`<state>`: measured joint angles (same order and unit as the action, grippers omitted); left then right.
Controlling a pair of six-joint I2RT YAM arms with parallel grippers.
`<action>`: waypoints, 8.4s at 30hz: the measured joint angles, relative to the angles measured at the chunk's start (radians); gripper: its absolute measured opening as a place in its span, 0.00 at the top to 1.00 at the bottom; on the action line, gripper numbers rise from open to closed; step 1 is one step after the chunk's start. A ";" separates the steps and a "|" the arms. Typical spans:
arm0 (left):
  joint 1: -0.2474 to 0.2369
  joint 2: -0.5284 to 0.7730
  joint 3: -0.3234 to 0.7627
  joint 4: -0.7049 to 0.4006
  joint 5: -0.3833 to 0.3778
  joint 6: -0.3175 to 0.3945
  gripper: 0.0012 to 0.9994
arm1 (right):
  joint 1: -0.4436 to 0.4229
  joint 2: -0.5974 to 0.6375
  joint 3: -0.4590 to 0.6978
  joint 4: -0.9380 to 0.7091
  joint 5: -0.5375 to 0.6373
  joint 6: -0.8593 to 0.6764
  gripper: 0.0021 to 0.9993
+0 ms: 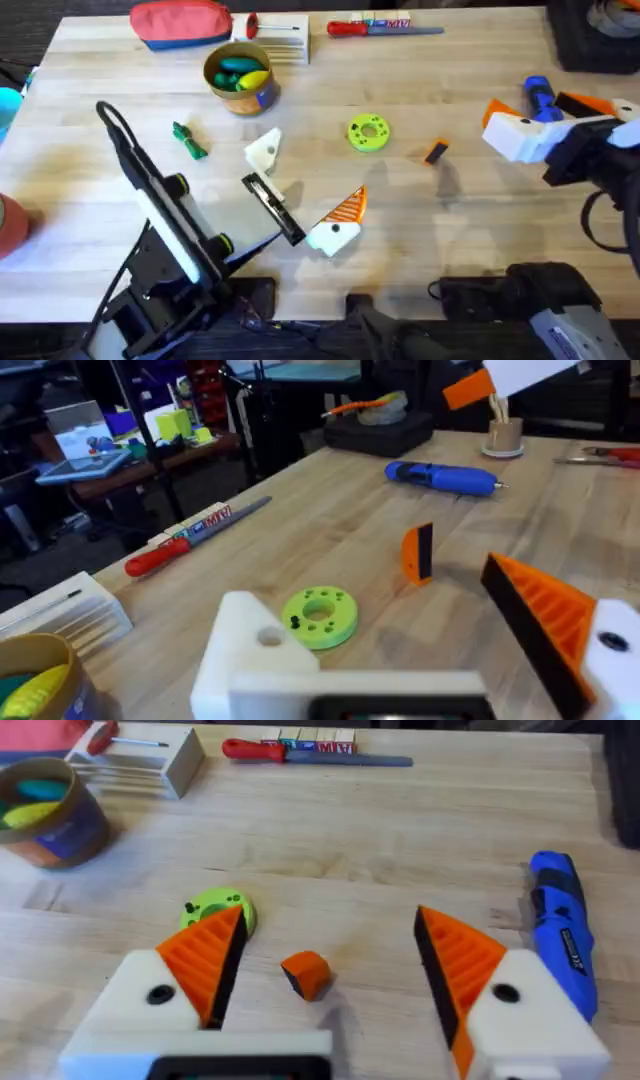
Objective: Pick up the gripper from the table and insert it into the empty holder that is missing its gripper. Then pick up a screw, insert it into the mounting hole, and use the screwdriver to tighten it. Finally, clean up the table by picking up the vegetable and placing it into the bucket.
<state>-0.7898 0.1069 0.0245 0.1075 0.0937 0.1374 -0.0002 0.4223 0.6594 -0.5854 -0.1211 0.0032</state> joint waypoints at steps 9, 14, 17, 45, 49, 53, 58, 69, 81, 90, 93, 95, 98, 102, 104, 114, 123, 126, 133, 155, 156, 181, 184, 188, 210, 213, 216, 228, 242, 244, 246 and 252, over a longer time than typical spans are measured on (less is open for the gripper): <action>-0.001 -0.103 -0.019 -0.149 0.029 -0.004 0.01 | 0.000 0.000 0.000 0.000 0.000 0.000 0.01; -0.008 -0.101 -0.019 -0.179 0.046 -0.004 0.01 | 0.000 0.000 0.000 0.000 0.000 0.000 0.01; -0.008 -0.101 -0.019 -0.179 0.047 -0.004 0.01 | 0.000 0.000 0.000 0.000 0.000 0.000 0.01; -0.008 -0.102 -0.019 -0.179 0.052 -0.020 0.01 | 0.000 0.000 0.000 0.000 0.000 0.000 0.01; -0.008 -0.102 -0.019 -0.179 0.054 -0.096 0.01 | 0.000 0.000 0.000 0.000 0.000 0.000 0.01; -0.008 -0.102 -0.019 -0.179 0.057 -0.185 0.01 | 0.000 0.000 0.000 0.000 0.000 0.000 0.01; -0.008 -0.102 -0.019 -0.179 0.061 -0.310 0.01 | 0.000 0.000 0.000 0.000 0.000 0.000 0.01; -0.008 -0.102 -0.019 -0.179 0.061 -0.431 0.01 | 0.000 0.005 0.000 -0.049 0.000 0.000 0.01; -0.008 -0.101 -0.019 -0.179 0.061 -0.442 0.01 | 0.000 0.290 0.186 -0.249 0.000 0.051 0.01; -0.008 -0.102 -0.019 -0.179 0.061 -0.445 0.01 | 0.133 0.506 0.302 -0.373 0.139 0.270 0.00; -0.008 -0.102 -0.019 -0.179 0.061 -0.445 0.01 | 0.211 0.521 0.303 -0.360 0.177 0.377 0.01; -0.008 -0.102 -0.019 -0.179 0.061 -0.446 0.01 | 0.257 0.534 0.304 -0.333 0.190 0.434 0.01; -0.008 -0.102 -0.019 -0.179 0.061 -0.445 0.01 | 0.311 0.566 0.309 -0.303 0.198 0.515 0.01; -0.008 -0.102 -0.019 -0.179 0.061 -0.445 0.01 | 0.328 0.615 0.310 -0.303 0.210 0.583 0.01; -0.008 -0.102 -0.019 -0.179 0.061 -0.445 0.01 | 0.330 0.650 0.310 -0.304 0.222 0.622 0.01; -0.008 -0.102 -0.019 -0.179 0.061 -0.445 0.01 | 0.404 0.852 0.310 -0.292 0.325 0.781 0.09; -0.008 -0.102 -0.019 -0.179 0.061 -0.446 0.01 | 0.421 0.974 0.311 -0.254 0.379 0.827 0.46; -0.008 -0.101 -0.019 -0.179 0.061 -0.445 0.01 | 0.421 0.974 0.311 -0.252 0.387 0.831 0.61; -0.008 -0.102 -0.019 -0.179 0.061 -0.445 0.01 | 0.421 0.974 0.311 -0.255 0.390 0.835 0.95; -0.008 -0.102 -0.019 -0.179 0.061 -0.446 0.01 | 0.378 0.530 0.372 -0.334 0.271 0.560 1.00; -0.008 -0.102 -0.019 -0.179 0.061 -0.445 0.01 | 0.357 0.521 0.372 -0.334 0.231 0.527 1.00; -0.008 -0.102 -0.019 -0.179 0.061 -0.446 0.01 | 0.074 1.072 0.300 -0.127 -1.195 -0.003 1.00; -0.008 -0.102 -0.019 -0.179 0.061 -0.446 0.01 | 0.077 1.129 0.277 -0.129 -1.249 -0.019 1.00; -0.008 -0.102 -0.019 -0.179 0.061 -0.446 0.01 | 0.108 1.167 0.267 -0.126 -1.284 -0.031 1.00; -0.008 -0.102 -0.019 -0.179 0.061 -0.446 0.01 | 0.255 1.310 0.267 0.016 -1.313 0.069 1.00; -0.008 -0.101 -0.019 -0.179 0.061 -0.446 0.01 | 0.272 1.310 0.267 0.061 -1.313 0.115 1.00; -0.008 -0.102 -0.019 -0.179 0.061 -0.446 0.01 | 0.298 1.310 0.267 0.117 -1.310 0.169 1.00; -0.008 -0.102 -0.019 -0.179 0.059 -0.447 0.01 | 0.359 1.310 0.267 0.287 -1.279 0.365 1.00; -0.008 -0.101 -0.019 -0.182 0.039 -0.460 0.01 | 0.395 1.310 0.267 0.395 -1.220 0.555 1.00; -0.008 -0.101 -0.019 -0.182 0.038 -0.464 0.01 | 0.409 1.310 0.267 0.408 -1.203 0.590 1.00; -0.008 -0.101 -0.019 -0.183 0.037 -0.472 0.01 | 0.424 1.310 0.267 0.415 -1.186 0.622 1.00; -0.008 -0.101 -0.019 -0.183 0.035 -0.496 0.01 | 0.472 1.308 0.267 0.451 -1.138 0.702 1.00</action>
<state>-0.7979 0.0055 0.0055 -0.0757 0.1287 -0.3582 0.4716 1.7307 0.9267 -0.1343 -1.2590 0.7054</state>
